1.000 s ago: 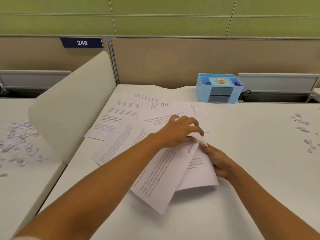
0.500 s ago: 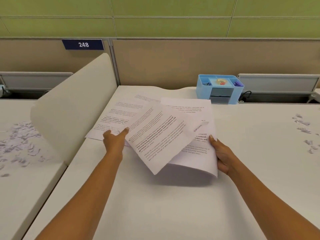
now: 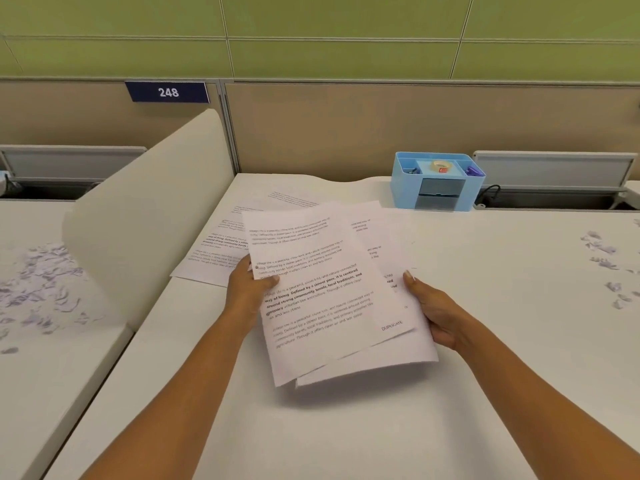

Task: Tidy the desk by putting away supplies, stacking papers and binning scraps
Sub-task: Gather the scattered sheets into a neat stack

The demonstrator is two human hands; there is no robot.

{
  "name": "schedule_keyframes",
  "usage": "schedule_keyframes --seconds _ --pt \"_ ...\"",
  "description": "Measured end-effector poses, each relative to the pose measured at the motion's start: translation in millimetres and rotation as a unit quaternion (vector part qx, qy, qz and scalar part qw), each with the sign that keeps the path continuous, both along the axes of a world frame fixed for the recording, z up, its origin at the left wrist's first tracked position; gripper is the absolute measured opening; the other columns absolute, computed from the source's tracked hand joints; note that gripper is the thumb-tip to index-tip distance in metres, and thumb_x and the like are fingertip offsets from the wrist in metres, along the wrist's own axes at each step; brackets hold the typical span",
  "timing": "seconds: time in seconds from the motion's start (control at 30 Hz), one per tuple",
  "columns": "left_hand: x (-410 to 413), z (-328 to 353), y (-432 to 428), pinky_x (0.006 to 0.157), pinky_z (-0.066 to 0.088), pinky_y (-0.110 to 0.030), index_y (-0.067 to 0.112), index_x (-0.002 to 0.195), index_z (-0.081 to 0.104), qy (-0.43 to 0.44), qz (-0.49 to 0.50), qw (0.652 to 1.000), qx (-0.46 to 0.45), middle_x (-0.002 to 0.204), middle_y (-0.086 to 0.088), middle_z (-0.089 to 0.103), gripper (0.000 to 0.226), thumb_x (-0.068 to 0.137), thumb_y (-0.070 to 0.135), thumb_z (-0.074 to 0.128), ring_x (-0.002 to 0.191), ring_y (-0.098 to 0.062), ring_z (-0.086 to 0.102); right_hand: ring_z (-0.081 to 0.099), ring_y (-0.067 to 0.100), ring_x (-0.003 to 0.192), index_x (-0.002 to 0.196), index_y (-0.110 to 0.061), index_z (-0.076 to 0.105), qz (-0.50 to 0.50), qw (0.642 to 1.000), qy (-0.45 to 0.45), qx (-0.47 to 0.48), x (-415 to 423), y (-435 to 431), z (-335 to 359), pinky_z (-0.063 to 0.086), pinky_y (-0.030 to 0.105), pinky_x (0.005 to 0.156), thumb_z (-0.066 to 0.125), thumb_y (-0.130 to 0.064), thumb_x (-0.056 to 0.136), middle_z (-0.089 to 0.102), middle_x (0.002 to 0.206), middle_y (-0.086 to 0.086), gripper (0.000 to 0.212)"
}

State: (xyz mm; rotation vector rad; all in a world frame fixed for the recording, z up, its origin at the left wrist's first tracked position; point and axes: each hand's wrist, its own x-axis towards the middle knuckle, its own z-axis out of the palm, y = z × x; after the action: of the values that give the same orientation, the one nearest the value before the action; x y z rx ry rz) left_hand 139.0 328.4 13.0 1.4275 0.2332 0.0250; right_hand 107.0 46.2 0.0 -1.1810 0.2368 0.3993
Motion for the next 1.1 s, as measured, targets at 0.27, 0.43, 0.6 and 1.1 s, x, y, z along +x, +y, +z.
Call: schedule_keyframes --seconds 0.27,0.43,0.6,1.1 --pt "-14 -13 5 0.074 0.058 -0.045 0.013 0.13 0.05 0.093 -0.157 0.977 -0.111 0.121 -0.014 0.063 0.053 0.078 0.007 0.063 0.105 -0.035 0.063 0.071 0.025 0.088 0.114 -0.012 0.06 0.026 0.999 0.029 -0.007 -1 22 0 0.059 0.039 0.07 0.045 -0.041 0.093 0.072 0.104 0.009 0.04" --pt "-22 -13 10 0.069 0.059 -0.043 0.013 0.121 0.057 0.086 -0.136 0.968 -0.195 0.114 -0.015 0.067 0.036 0.086 0.005 0.056 0.093 -0.031 0.068 0.07 0.023 0.09 0.117 -0.015 0.058 0.082 0.994 -0.014 -0.075 6 41 8 0.058 0.037 0.076 0.049 -0.042 0.092 0.071 0.107 0.008 0.038" --pt "-25 -14 19 0.065 0.059 -0.041 0.006 0.121 0.056 0.104 -0.112 0.979 -0.137 0.108 -0.017 0.068 0.039 0.085 -0.006 0.053 0.082 -0.03 0.071 0.068 0.02 0.093 0.129 -0.017 0.045 0.17 0.971 -0.081 -0.143 19 57 16 0.058 0.03 0.071 0.062 -0.01 0.087 0.064 0.116 0.005 0.046" --pt "-18 -6 86 0.048 0.055 -0.022 0.009 0.119 0.05 0.018 0.031 0.999 0.001 0.075 0.009 0.073 0.044 0.083 -0.017 0.048 0.06 -0.007 0.068 0.014 0.018 0.144 0.147 -0.014 0.022 0.181 0.711 -0.24 -0.635 86 73 -15 0.013 0.043 0.115 0.039 -0.042 0.097 0.016 0.157 0.001 0.06"
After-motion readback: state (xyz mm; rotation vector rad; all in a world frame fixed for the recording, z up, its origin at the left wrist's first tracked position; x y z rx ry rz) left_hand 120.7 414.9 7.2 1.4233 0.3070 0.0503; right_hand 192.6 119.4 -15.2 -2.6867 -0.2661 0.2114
